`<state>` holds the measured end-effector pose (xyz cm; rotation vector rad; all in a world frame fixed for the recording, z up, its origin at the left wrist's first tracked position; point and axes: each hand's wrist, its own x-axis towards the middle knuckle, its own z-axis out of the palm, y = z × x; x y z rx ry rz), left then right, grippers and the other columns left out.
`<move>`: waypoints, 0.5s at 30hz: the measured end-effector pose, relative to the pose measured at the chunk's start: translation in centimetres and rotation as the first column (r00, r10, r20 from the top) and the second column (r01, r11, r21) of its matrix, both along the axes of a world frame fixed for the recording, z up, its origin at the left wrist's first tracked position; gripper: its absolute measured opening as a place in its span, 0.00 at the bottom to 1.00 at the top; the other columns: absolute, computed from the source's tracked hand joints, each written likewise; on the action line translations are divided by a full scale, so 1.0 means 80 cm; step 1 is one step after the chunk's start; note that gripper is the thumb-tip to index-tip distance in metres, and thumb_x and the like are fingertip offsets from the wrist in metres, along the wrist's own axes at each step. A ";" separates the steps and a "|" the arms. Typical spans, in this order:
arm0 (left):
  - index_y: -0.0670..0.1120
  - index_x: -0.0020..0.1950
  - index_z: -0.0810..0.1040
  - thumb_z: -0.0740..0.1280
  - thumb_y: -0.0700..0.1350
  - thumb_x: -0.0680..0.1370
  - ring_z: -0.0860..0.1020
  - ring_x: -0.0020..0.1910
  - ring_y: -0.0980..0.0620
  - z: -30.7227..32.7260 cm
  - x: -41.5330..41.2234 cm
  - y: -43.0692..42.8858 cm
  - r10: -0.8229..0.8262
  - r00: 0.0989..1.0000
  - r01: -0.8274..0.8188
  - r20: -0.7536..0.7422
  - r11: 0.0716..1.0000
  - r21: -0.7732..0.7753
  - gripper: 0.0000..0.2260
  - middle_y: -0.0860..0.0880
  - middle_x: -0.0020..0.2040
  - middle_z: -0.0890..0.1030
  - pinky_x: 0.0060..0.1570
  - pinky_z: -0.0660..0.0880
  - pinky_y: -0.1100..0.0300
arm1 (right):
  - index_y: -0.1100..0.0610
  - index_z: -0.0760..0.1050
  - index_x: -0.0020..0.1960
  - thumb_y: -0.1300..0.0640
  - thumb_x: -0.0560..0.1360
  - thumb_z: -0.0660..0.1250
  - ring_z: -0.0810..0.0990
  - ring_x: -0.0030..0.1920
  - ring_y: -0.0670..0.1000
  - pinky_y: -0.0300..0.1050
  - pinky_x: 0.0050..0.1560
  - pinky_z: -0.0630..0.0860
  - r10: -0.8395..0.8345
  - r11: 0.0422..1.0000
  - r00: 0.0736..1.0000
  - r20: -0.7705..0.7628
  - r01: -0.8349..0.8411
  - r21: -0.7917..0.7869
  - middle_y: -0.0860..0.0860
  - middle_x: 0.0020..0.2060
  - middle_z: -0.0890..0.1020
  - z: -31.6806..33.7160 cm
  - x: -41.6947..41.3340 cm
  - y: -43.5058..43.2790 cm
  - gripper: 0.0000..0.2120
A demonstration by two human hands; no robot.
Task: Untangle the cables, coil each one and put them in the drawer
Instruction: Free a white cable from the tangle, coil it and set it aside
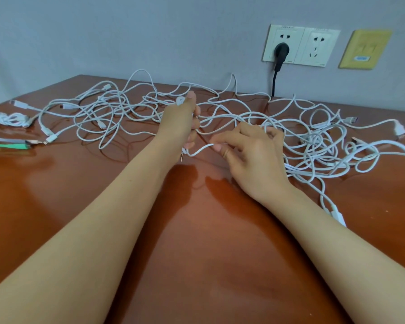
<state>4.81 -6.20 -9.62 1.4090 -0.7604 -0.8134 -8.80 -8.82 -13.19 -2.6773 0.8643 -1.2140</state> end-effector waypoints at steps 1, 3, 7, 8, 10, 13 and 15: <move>0.46 0.34 0.65 0.53 0.55 0.82 0.56 0.12 0.58 -0.002 -0.003 -0.002 -0.004 0.999 0.002 0.052 0.999 0.033 0.20 0.56 0.16 0.61 0.17 0.52 0.74 | 0.47 0.82 0.48 0.53 0.73 0.64 0.76 0.43 0.51 0.50 0.54 0.56 0.015 1.000 1.000 0.008 -0.015 0.002 0.44 0.36 0.74 0.000 0.000 0.000 0.08; 0.46 0.34 0.67 0.53 0.57 0.81 0.60 0.14 0.56 -0.005 -0.009 -0.006 -0.031 0.989 0.017 0.148 0.995 0.100 0.21 0.56 0.15 0.63 0.16 0.56 0.70 | 0.47 0.82 0.48 0.52 0.73 0.64 0.74 0.42 0.48 0.49 0.55 0.56 0.039 0.999 0.999 0.026 -0.039 0.008 0.42 0.36 0.73 0.001 0.000 0.000 0.08; 0.46 0.34 0.68 0.53 0.67 0.77 0.62 0.16 0.53 -0.014 -0.024 -0.005 -0.136 0.975 0.105 0.174 0.978 0.179 0.26 0.52 0.19 0.65 0.22 0.58 0.63 | 0.47 0.81 0.45 0.49 0.73 0.64 0.71 0.42 0.44 0.48 0.55 0.56 0.032 0.999 0.999 0.036 -0.033 0.016 0.41 0.36 0.74 0.000 0.000 0.002 0.07; 0.47 0.32 0.66 0.52 0.66 0.77 0.62 0.16 0.56 -0.020 -0.027 -0.002 -0.170 0.948 0.110 0.267 0.968 0.224 0.25 0.53 0.19 0.65 0.19 0.58 0.65 | 0.47 0.80 0.43 0.49 0.72 0.64 0.71 0.41 0.43 0.47 0.53 0.56 0.022 0.999 0.999 0.042 -0.023 0.031 0.40 0.34 0.73 0.001 0.001 0.002 0.07; 0.50 0.31 0.63 0.52 0.62 0.79 0.62 0.17 0.60 -0.027 -0.032 0.003 -0.260 0.874 0.135 0.410 0.942 0.308 0.22 0.55 0.21 0.65 0.15 0.58 0.67 | 0.46 0.76 0.38 0.49 0.71 0.64 0.68 0.36 0.42 0.48 0.52 0.60 0.006 0.998 0.998 0.069 -0.011 0.069 0.40 0.30 0.69 0.003 0.001 0.003 0.05; 0.44 0.36 0.75 0.47 0.72 0.74 0.57 0.15 0.56 -0.018 -0.032 0.000 -0.415 0.873 0.329 0.255 0.889 0.318 0.34 0.53 0.18 0.62 0.19 0.55 0.71 | 0.46 0.68 0.35 0.53 0.69 0.65 0.67 0.29 0.37 0.54 0.47 0.69 0.010 0.995 0.990 0.142 -0.024 0.094 0.37 0.25 0.67 0.006 -0.001 0.003 0.07; 0.48 0.41 0.80 0.44 0.73 0.73 0.55 0.17 0.55 -0.012 -0.031 0.002 -0.481 0.844 0.397 0.238 0.858 0.326 0.36 0.51 0.20 0.61 0.20 0.55 0.71 | 0.46 0.68 0.36 0.53 0.69 0.66 0.70 0.29 0.38 0.55 0.48 0.71 0.013 0.992 0.988 0.153 -0.032 0.125 0.36 0.25 0.68 0.007 -0.002 0.004 0.07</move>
